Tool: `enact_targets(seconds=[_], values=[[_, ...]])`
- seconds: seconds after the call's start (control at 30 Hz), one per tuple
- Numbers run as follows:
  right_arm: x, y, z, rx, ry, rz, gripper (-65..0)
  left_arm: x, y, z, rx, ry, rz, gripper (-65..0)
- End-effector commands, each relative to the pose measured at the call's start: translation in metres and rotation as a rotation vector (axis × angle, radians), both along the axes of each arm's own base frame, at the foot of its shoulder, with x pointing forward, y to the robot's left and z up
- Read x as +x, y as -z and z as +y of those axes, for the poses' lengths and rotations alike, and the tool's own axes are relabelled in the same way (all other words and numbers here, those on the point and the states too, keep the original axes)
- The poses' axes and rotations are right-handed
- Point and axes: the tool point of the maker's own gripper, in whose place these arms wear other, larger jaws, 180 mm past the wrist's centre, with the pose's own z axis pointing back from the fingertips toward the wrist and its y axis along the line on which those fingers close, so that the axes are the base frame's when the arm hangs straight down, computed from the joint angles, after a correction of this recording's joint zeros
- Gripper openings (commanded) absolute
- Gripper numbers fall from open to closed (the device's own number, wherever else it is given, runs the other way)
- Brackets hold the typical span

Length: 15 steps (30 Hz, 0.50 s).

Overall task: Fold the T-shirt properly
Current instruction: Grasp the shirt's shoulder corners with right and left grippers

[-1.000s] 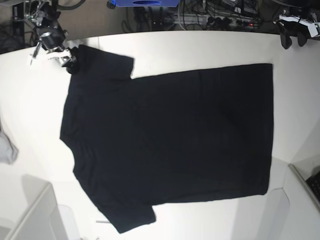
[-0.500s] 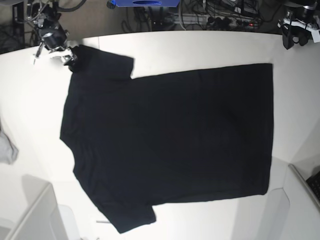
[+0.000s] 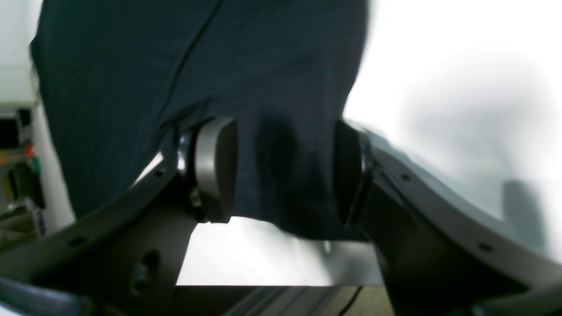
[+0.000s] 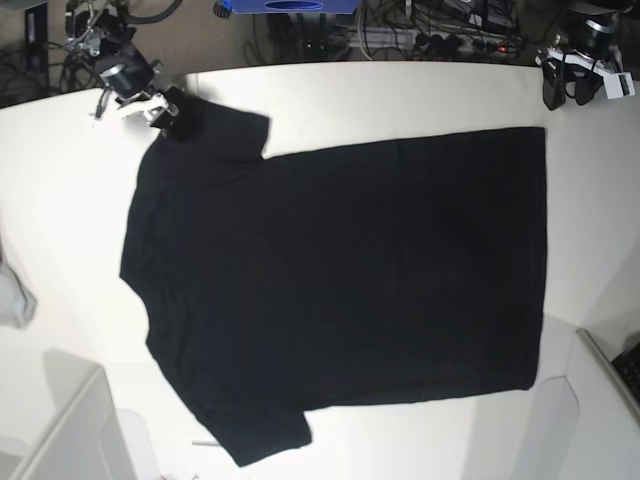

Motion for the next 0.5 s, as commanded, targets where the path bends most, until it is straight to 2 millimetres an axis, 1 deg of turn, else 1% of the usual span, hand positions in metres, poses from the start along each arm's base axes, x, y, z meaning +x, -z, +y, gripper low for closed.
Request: enact_targets(seconds=[0.0, 0.07, 0.17, 0.2, 0.23, 0.27, 0.3, 0.33, 0.37, 0.47], values=[[-0.012, 0.007, 0.000, -0.008, -0.020, 0.050, -34.2, 0.008, -0.012, 0.005, 0.011, 0.005, -0.050, -25.3], [-0.012, 0.007, 0.000, -0.008, -0.019, 0.052, -34.4, 0.006, -0.008, 0.006, 0.003, -0.005, -0.044, -25.3], [-0.016, 0.013, -0.003, -0.007, -0.010, 0.070, -34.5, 0.012, -0.006, 0.007, -0.008, -0.015, -0.055, -25.3], [-0.018, 0.015, -0.003, -0.006, -0.007, 0.077, -35.9, 0.011, -0.003, 0.008, -0.014, -0.021, -0.051, -25.3], [-0.017, 0.017, -0.004, -0.004, -0.005, 0.080, -39.2, 0.010, -0.001, 0.008, -0.018, -0.026, -0.048, -25.3], [-0.018, 0.020, -0.004, -0.002, -0.001, 0.088, -45.0, 0.014, 0.000, 0.008, -0.023, -0.029, -0.056, -25.3], [-0.020, 0.023, -0.004, 0.000, 0.001, 0.099, -52.8, 0.017, 0.001, 0.008, -0.028, -0.032, -0.060, -25.3], [-0.022, 0.025, -0.005, 0.002, 0.001, 0.107, -61.2, 0.016, 0.006, 0.008, -0.037, -0.034, -0.041, -25.3], [-0.022, 0.027, -0.004, 0.005, -0.001, 0.112, -65.0, 0.015, 0.012, 0.010, -0.040, -0.046, -0.010, -25.3], [-0.019, 0.027, -0.004, 0.006, -0.002, 0.108, -65.0, 0.023, 0.021, 0.010, -0.028, -0.043, 0.034, -25.3]])
